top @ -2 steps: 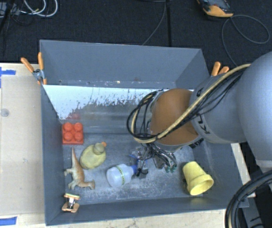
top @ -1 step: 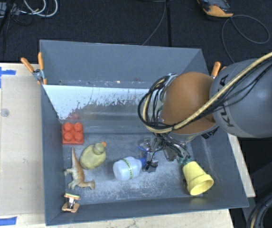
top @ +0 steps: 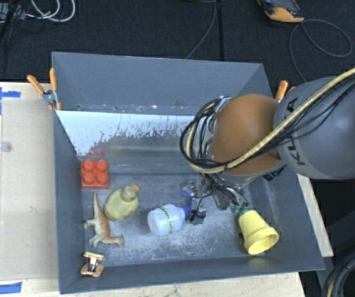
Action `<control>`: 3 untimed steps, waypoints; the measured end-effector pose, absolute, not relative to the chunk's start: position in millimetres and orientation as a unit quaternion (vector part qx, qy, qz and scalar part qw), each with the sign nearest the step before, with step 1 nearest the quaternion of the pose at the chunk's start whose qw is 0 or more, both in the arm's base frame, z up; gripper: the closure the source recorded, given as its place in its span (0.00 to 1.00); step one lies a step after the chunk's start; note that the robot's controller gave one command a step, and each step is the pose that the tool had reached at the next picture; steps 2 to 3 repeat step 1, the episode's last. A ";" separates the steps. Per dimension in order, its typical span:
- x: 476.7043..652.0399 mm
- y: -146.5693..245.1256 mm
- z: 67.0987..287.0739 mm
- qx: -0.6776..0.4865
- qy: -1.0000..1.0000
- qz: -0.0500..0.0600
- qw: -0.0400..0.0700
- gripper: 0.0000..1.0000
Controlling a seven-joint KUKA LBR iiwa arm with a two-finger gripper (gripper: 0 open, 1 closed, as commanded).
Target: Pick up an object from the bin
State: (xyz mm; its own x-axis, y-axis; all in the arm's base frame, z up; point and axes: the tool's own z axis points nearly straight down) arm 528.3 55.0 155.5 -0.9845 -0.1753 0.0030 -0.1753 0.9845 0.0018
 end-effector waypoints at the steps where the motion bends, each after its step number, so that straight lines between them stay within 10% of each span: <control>1: 534.6 48.2 206.7 0.082 -0.997 -0.001 0.001 1.00; 3: 534.6 48.2 206.7 0.082 -0.997 -0.001 0.001 1.00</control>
Offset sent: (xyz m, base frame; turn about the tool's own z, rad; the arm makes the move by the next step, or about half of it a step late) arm 0.0000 0.0000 0.0000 0.0000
